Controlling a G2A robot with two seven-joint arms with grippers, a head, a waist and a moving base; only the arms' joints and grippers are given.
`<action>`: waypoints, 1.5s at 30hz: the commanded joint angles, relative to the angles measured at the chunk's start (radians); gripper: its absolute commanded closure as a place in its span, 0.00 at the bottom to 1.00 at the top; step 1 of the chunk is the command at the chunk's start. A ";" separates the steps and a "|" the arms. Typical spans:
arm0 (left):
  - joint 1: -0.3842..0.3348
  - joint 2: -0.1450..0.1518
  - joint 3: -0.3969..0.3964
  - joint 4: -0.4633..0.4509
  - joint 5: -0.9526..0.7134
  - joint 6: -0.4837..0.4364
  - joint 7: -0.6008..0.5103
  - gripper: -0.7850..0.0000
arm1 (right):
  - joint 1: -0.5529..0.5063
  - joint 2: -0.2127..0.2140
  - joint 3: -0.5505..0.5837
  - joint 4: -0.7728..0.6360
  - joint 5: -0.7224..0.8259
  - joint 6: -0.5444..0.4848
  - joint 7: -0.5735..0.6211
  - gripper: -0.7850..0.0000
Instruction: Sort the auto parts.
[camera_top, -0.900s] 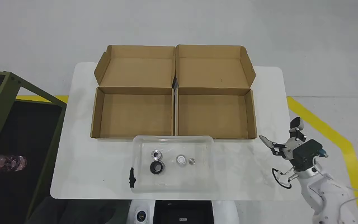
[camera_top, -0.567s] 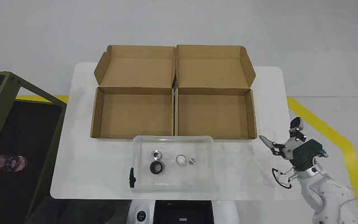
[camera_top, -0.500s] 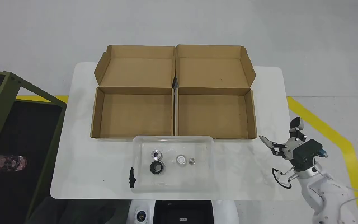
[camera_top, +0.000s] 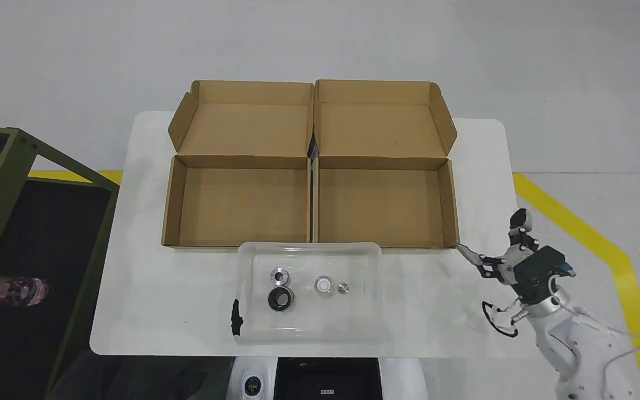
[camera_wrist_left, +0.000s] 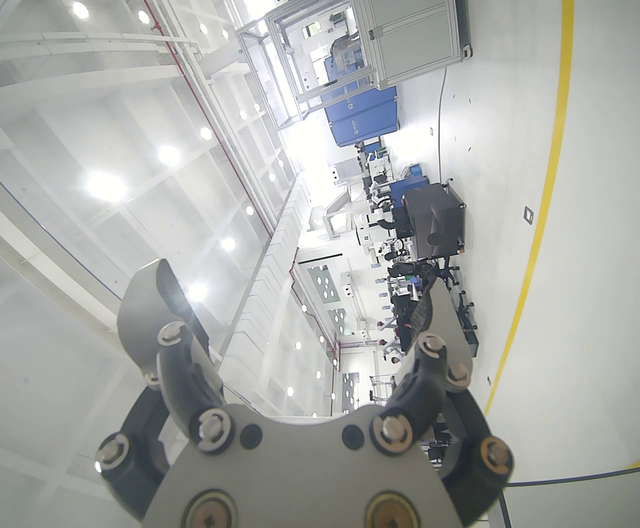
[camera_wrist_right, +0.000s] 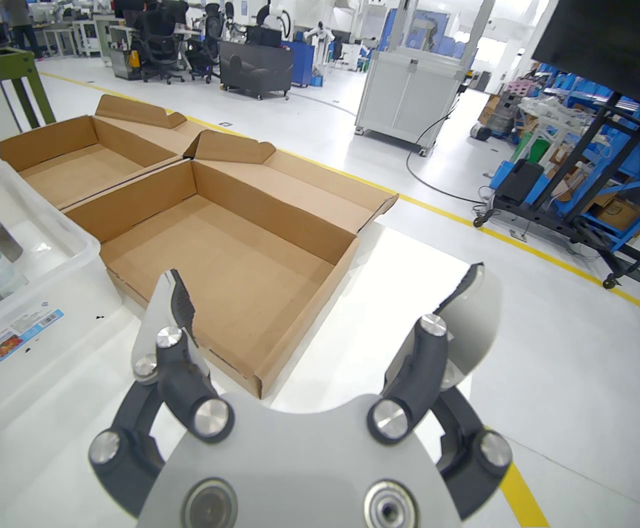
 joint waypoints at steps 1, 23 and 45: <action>0.000 0.000 0.000 0.000 0.000 0.000 0.000 0.00 | 0.007 0.004 -0.008 -0.022 -0.015 -0.036 0.048 0.00; 0.000 0.000 0.000 0.000 0.000 0.000 0.000 0.00 | 0.080 0.021 -0.245 -0.193 -0.042 -0.219 0.280 0.00; 0.000 0.000 0.000 0.000 0.000 0.000 0.000 0.00 | 0.229 0.020 -0.557 -0.196 -0.073 -0.267 0.488 0.00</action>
